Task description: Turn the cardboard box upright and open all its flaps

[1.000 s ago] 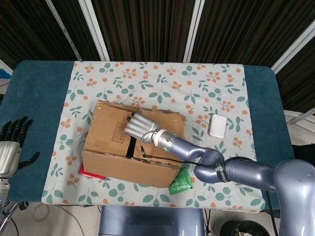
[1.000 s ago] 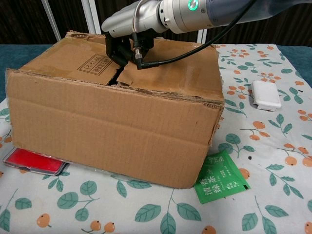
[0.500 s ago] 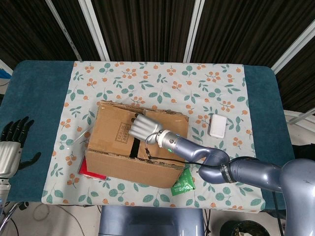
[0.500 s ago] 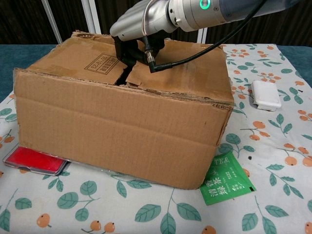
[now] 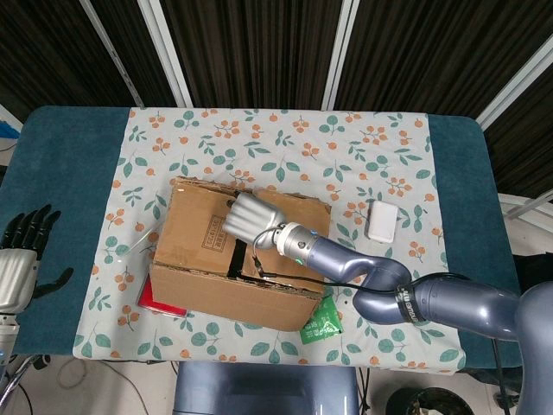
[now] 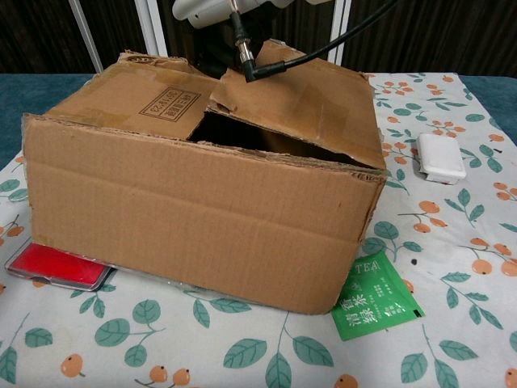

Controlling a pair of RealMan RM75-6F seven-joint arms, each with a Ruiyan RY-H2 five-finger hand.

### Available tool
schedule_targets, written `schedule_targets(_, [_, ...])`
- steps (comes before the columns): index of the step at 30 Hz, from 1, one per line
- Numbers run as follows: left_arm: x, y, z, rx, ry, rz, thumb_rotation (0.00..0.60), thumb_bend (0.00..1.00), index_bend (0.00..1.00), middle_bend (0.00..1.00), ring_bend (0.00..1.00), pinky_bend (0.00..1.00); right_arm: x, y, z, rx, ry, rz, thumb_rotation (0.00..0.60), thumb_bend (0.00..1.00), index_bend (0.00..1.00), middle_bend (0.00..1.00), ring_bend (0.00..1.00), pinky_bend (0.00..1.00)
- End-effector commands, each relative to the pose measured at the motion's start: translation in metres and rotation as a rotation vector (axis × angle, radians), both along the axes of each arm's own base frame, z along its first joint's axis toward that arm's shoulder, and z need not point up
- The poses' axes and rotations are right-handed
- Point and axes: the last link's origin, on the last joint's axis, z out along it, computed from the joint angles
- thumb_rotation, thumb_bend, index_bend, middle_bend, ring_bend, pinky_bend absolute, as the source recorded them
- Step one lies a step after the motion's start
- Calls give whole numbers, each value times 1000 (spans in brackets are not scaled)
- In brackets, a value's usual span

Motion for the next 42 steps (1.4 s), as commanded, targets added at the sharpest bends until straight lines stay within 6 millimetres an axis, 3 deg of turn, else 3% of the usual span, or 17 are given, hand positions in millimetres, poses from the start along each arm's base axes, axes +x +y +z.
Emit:
schedule_targets(1, [0,0,0,2,-2,-2,600,213,0,0,0,0,5,2,7,-13,6,13,600,1000,761,597,310,296])
schedule_targets(13, [3,-1,1,11,-12,-19,600,213,0,0,0,0,10,2,30,-76,41,30,600,1000,766,603,313,296])
schedule_targets(32, [0,-1,0,13,12,-18,600,213,0,0,0,0,-1,-7,70,-183,94,-20,600,1000,766,602,314,296])
schedule_targets(42, [-1,-1,-1,10,11,-16,600,213,0,0,0,0,-1,-2,78,-161,110,-57,600,1000,766,594,310,295])
